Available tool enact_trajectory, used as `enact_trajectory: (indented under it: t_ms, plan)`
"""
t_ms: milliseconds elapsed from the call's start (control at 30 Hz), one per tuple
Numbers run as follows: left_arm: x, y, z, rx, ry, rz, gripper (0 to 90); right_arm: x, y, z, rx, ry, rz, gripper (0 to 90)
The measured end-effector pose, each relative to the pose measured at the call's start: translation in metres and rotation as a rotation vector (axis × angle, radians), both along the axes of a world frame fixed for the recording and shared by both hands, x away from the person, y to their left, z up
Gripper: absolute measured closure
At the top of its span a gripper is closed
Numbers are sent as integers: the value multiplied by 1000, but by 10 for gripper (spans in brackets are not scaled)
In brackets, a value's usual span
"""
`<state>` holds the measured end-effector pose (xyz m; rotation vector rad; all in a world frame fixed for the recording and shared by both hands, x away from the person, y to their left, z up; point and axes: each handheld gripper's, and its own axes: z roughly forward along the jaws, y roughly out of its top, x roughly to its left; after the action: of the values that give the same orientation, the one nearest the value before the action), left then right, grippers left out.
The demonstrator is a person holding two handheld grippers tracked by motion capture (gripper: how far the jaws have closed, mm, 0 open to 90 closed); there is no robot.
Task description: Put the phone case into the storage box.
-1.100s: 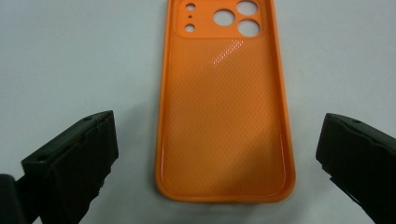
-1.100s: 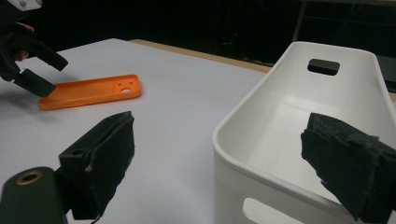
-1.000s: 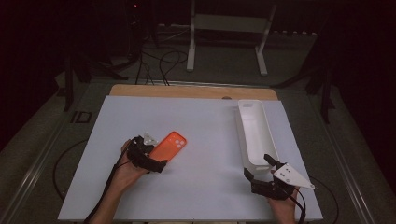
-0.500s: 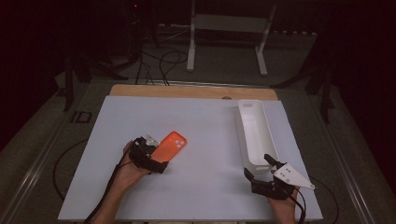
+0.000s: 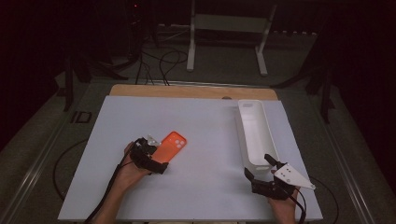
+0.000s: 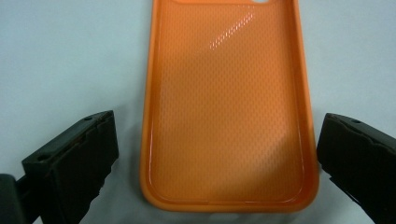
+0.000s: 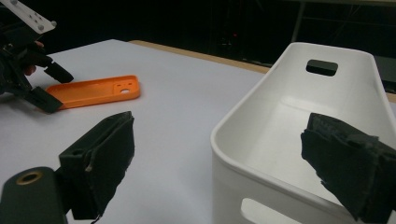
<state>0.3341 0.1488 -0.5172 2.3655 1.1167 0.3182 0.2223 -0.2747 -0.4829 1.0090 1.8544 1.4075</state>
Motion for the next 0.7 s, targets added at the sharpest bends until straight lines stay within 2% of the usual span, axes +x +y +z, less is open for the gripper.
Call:
enact_trajectory:
  t_ms: [500,700]
  plan:
    - [2,0,0,3,18,-4,10,0,1,0,-3,2,1,94]
    - [3,0,2,14,31,-14,53,0,3,0,-6,4,3,94]
